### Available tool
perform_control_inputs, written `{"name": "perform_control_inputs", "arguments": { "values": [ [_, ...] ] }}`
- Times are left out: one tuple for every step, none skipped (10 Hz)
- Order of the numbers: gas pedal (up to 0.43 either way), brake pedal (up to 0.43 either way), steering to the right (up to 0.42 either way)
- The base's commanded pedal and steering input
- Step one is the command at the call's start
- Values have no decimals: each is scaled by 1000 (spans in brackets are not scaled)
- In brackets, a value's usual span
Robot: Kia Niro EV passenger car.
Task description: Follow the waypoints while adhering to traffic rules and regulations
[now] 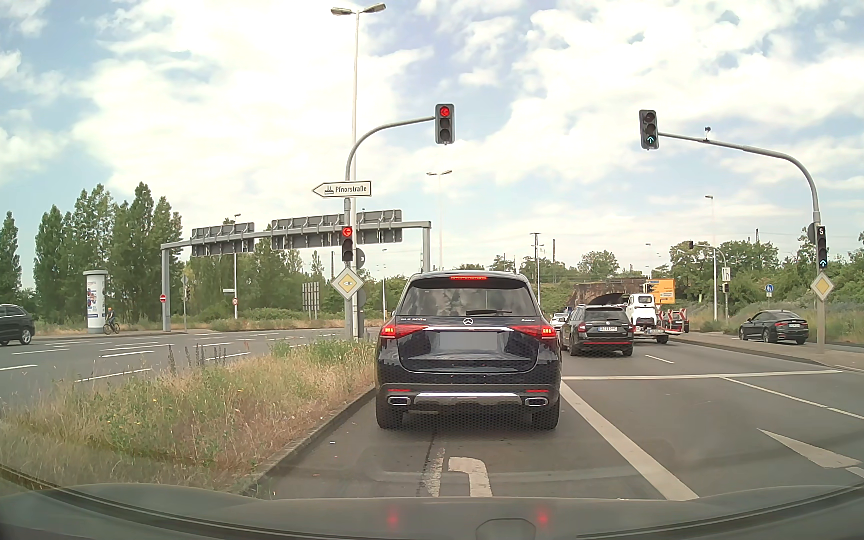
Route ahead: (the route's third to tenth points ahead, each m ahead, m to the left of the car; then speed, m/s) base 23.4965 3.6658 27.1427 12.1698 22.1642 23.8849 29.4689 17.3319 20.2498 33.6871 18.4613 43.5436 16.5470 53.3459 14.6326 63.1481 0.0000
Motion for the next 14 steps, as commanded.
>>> {"name": "perform_control_inputs", "arguments": {
  "values": [
    [0, 299, 4],
    [0, 299, 4],
    [0, 299, 4],
    [0, 299, 4],
    [0, 299, 4],
    [0, 299, 4],
    [0, 299, 4],
    [0, 299, 4],
    [0, 299, 4],
    [0, 299, 4],
    [0, 299, 4],
    [0, 299, 4],
    [0, 299, 4],
    [0, 299, 4]
  ]
}}
